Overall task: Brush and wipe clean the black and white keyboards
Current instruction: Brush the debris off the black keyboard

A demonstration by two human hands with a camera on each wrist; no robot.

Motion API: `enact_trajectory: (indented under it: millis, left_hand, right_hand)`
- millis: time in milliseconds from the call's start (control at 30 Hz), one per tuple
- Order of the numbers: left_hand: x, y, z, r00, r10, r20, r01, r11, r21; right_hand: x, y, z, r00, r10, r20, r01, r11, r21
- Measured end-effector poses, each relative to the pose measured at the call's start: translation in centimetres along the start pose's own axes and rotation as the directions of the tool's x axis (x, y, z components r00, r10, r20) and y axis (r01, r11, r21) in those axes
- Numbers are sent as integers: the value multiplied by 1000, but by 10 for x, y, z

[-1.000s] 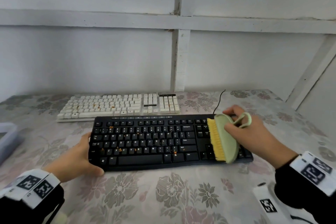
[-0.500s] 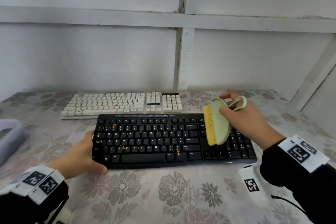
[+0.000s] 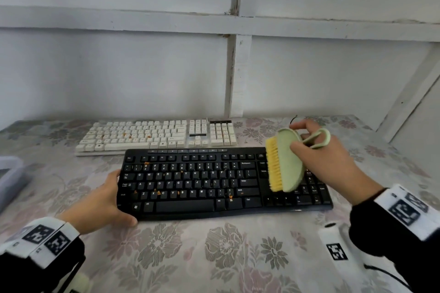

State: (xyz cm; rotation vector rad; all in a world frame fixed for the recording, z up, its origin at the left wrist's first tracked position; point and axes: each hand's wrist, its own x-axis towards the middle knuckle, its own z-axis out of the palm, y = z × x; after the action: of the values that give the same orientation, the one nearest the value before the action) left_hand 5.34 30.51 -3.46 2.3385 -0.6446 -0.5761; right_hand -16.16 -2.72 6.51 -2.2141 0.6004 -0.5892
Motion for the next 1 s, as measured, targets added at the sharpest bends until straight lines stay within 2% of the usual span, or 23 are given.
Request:
enact_trajectory:
  millis: [133,300,500,633,767,833,1000]
  left_hand:
    - [-1,0,-1,1000,7,5,-7,1000,-6]
    - [0,-1,0,1000,11,11,-11,1000,-13]
    - [-1,1,0,1000,19,14,-19,999,-36]
    - [-1,1,-1,1000,18,18,-17,999,-31]
    - [0,-2,-1,1000,0,12,0,1000,-18]
    - [1,-1,0,1000,-4,10,4,1000,-14]
    - [1,0,0,1000,-13,10,13,1000,-19]
  right_hand:
    - [-5,9,10,998,15,65,-12,998,-60]
    - [-34,18,9,972,55,230,-31,994,-107]
    - [3,1,-1,1000,7,29,-5,998,-55]
    - [0,8,6,998,14,60,-10,998,-63]
    - [-29,20,6,975,75,212,-62,996,-67]
    - [-33,17,0,965,98,243,-88,995,-53]
    - [-9,1,0,998,26,60,-25,1000,-10]
